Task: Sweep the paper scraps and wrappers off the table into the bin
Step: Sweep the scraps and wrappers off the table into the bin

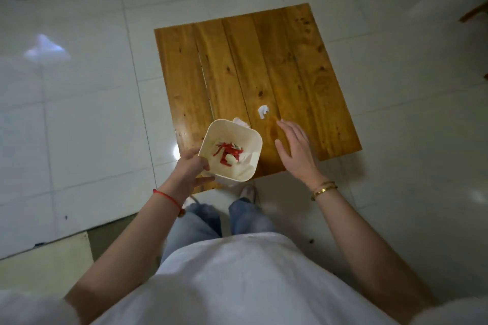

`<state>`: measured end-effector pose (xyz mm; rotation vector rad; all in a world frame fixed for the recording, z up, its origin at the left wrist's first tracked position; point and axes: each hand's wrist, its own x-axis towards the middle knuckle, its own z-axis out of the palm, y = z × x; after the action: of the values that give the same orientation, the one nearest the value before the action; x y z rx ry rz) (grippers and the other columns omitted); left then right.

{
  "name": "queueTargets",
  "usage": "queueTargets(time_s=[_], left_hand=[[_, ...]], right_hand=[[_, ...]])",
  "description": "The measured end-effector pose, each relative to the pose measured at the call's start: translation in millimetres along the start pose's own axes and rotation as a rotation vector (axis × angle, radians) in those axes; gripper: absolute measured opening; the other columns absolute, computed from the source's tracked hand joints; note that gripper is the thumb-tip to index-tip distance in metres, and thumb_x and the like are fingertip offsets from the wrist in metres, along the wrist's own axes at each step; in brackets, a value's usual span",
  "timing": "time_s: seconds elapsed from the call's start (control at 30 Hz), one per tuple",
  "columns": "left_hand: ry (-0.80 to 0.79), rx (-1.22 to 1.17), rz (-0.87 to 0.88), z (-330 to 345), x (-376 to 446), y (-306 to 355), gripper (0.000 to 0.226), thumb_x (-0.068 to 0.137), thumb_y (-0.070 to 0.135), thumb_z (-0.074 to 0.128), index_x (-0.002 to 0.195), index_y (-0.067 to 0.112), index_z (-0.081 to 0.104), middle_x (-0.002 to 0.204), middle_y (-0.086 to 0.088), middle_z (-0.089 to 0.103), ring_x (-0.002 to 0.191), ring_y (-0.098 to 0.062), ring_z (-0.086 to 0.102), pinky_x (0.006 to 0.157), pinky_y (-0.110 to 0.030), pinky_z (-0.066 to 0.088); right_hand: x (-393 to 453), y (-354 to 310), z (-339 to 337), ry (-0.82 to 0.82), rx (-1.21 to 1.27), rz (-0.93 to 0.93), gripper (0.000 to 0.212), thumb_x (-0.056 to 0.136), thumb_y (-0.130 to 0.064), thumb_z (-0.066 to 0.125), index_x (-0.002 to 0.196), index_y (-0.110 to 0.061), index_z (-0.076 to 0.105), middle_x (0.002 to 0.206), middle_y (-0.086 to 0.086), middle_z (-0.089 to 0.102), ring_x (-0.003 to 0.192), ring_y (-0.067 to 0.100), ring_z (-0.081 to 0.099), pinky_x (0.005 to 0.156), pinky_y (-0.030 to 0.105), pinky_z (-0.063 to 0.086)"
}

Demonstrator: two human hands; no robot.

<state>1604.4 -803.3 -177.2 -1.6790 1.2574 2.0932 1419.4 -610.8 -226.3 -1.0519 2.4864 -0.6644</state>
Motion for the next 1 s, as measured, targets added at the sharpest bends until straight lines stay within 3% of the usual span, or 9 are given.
queueTargets(time_s=[0.13, 0.3, 0.47, 0.57, 0.73, 1.0], left_hand=[[0.034, -0.068, -0.018, 2, -7, -28, 0.057, 0.083, -0.011, 0.044, 0.134, 0.013, 0.052, 0.125, -0.014, 0.055, 0.113, -0.032, 0.056, 0.082, -0.043, 0.059], [0.034, -0.09, -0.019, 11, -10, -63, 0.052, 0.082, -0.01, 0.046, 0.122, 0.021, 0.056, 0.121, -0.011, 0.061, 0.105, -0.027, 0.06, 0.074, -0.039, 0.059], [0.058, -0.111, -0.108, 29, -8, -95, 0.059, 0.084, -0.009, 0.05, 0.138, 0.015, 0.048, 0.11, -0.006, 0.061, 0.088, -0.019, 0.062, 0.061, -0.034, 0.061], [0.05, -0.097, -0.141, 42, -2, -112, 0.053, 0.087, -0.003, 0.054, 0.138, 0.012, 0.048, 0.127, -0.014, 0.057, 0.095, -0.024, 0.06, 0.075, -0.04, 0.061], [0.044, -0.125, -0.175, 68, 12, -134, 0.048, 0.094, 0.006, 0.054, 0.142, 0.011, 0.045, 0.136, -0.017, 0.054, 0.114, -0.033, 0.058, 0.09, -0.047, 0.056], [0.161, -0.256, -0.241, 122, 57, -166, 0.052, 0.093, -0.001, 0.052, 0.142, 0.014, 0.046, 0.135, -0.018, 0.055, 0.116, -0.036, 0.059, 0.091, -0.051, 0.056]], right_hand=[[-3, 3, 9, -0.032, -0.007, -0.051, 0.048, 0.101, -0.032, 0.043, 0.146, -0.017, 0.039, 0.153, 0.003, 0.04, 0.144, 0.018, 0.03, 0.117, 0.039, 0.029], [-10, 6, 20, -0.055, -0.001, -0.065, 0.048, 0.101, -0.032, 0.043, 0.147, -0.017, 0.038, 0.154, 0.003, 0.038, 0.144, 0.018, 0.028, 0.117, 0.038, 0.027], [-18, 13, 31, -0.074, 0.017, -0.061, 0.049, 0.101, -0.028, 0.045, 0.147, -0.014, 0.039, 0.154, 0.005, 0.038, 0.145, 0.021, 0.028, 0.118, 0.041, 0.027], [-19, 23, 35, -0.108, 0.0, -0.091, 0.05, 0.1, -0.029, 0.045, 0.148, -0.014, 0.038, 0.155, 0.006, 0.037, 0.145, 0.022, 0.028, 0.118, 0.042, 0.027], [1, 50, 42, -0.188, -0.069, -0.152, 0.052, 0.101, -0.033, 0.042, 0.15, -0.018, 0.032, 0.158, 0.004, 0.031, 0.147, 0.021, 0.022, 0.118, 0.04, 0.022], [60, 97, 56, -0.284, -0.141, -0.27, 0.053, 0.101, -0.034, 0.04, 0.15, -0.017, 0.031, 0.158, 0.005, 0.03, 0.148, 0.022, 0.022, 0.118, 0.038, 0.018]])
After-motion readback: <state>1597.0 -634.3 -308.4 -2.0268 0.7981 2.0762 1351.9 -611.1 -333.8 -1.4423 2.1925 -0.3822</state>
